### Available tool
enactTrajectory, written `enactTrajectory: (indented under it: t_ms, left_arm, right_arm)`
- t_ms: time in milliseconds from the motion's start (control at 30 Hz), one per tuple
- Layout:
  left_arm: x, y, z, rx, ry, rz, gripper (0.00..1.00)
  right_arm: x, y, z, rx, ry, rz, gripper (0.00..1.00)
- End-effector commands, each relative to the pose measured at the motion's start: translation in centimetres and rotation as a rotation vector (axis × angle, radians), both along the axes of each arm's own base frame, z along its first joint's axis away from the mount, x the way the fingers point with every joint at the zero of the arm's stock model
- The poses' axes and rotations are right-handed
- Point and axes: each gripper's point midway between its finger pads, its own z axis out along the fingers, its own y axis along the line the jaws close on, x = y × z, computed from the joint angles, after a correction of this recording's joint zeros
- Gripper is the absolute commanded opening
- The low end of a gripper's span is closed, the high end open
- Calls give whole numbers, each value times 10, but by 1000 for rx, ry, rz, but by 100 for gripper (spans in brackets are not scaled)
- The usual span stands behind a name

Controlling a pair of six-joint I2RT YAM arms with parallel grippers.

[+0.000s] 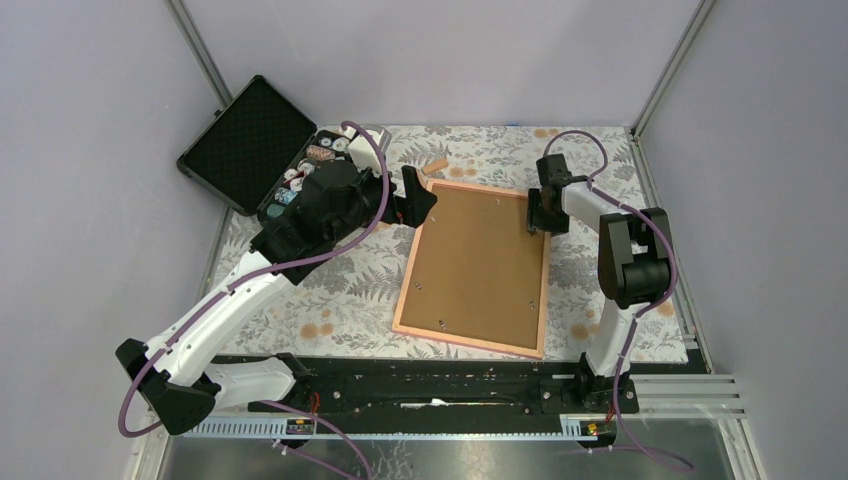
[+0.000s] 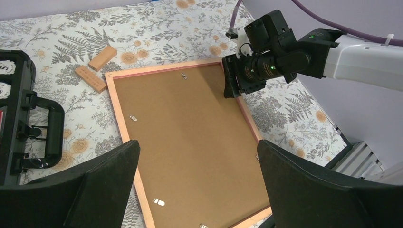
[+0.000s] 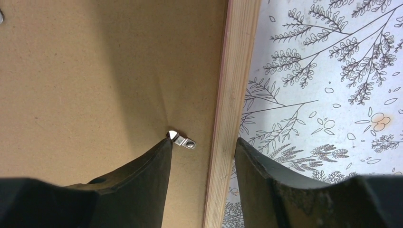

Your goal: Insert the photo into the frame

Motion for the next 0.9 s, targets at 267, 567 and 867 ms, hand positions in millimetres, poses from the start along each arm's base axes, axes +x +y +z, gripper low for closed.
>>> enactTrajectory:
  t_ms: [267, 567, 867]
  left_arm:
    - [-6, -6, 24, -75, -49, -34, 99]
    - [-6, -3, 26, -75, -57, -23, 99]
    - [-5, -4, 25, -73, -54, -26, 99]
  right_arm:
    - [4, 3, -18, 7, 17, -63, 41]
    - [9, 9, -12, 47, -3, -110, 49]
    - [-2, 9, -28, 63, 32, -220, 16]
